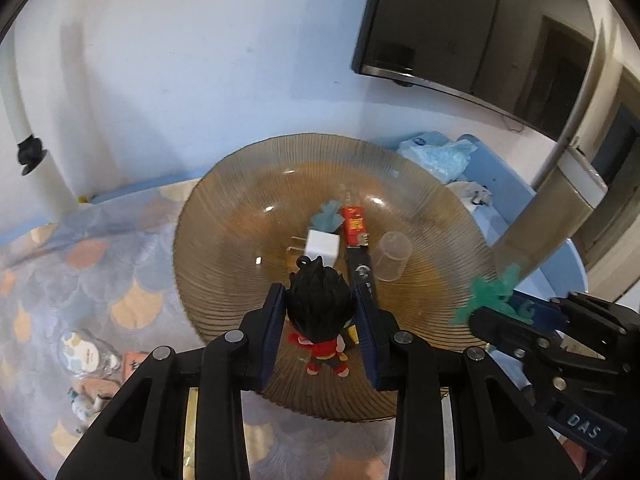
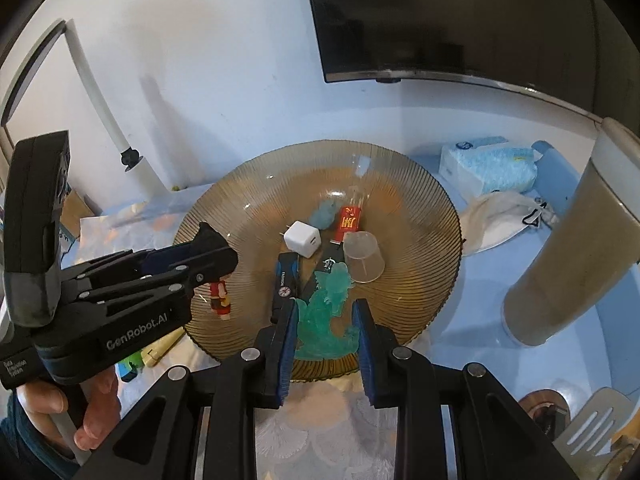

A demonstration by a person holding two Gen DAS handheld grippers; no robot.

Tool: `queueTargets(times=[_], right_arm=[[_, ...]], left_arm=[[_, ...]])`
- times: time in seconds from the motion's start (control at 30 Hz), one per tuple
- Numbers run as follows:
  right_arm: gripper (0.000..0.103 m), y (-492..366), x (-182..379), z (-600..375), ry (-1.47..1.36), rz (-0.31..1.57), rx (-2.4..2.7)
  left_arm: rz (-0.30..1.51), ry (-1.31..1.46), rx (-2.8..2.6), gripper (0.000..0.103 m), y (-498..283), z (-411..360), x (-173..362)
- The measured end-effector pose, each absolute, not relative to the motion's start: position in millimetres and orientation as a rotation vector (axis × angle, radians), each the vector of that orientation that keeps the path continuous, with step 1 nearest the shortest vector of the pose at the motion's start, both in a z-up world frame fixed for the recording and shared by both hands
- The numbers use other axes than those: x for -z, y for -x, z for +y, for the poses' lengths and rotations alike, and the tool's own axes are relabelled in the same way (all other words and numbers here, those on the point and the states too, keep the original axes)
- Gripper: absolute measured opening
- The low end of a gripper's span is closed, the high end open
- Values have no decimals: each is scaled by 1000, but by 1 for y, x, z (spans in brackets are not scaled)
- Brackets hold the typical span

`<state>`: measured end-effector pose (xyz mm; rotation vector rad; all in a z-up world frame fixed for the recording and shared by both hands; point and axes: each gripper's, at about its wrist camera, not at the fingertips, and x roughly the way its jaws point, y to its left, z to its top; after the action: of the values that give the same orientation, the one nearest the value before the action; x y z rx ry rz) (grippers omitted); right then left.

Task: Organize rigid objects
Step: 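Carry both figures over the glass bowl and open both tools, then grasp the blue lighter with the left tool while the right tool grasps the yellow tube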

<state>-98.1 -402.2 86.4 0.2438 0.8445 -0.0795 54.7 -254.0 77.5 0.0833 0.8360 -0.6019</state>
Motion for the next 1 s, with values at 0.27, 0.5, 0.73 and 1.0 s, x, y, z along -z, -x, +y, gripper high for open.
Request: queueTargets(times=[0.27,0.5,0.73,1.0], right_arm=[[52,129,-133,-408,-261,735,154],[61,157,-170,-363,-223,651,81],[61,156,-144,-286,-149,704,-59],[61,139,-70,-237,-157,889,-147]], left_arm=[[673,-7,625,71,-28,-197,-142],[555,66,517,71,17,-101,-174],[649,182,376,71,35,-3,-122],[828,173,371,71,36,13,-53]])
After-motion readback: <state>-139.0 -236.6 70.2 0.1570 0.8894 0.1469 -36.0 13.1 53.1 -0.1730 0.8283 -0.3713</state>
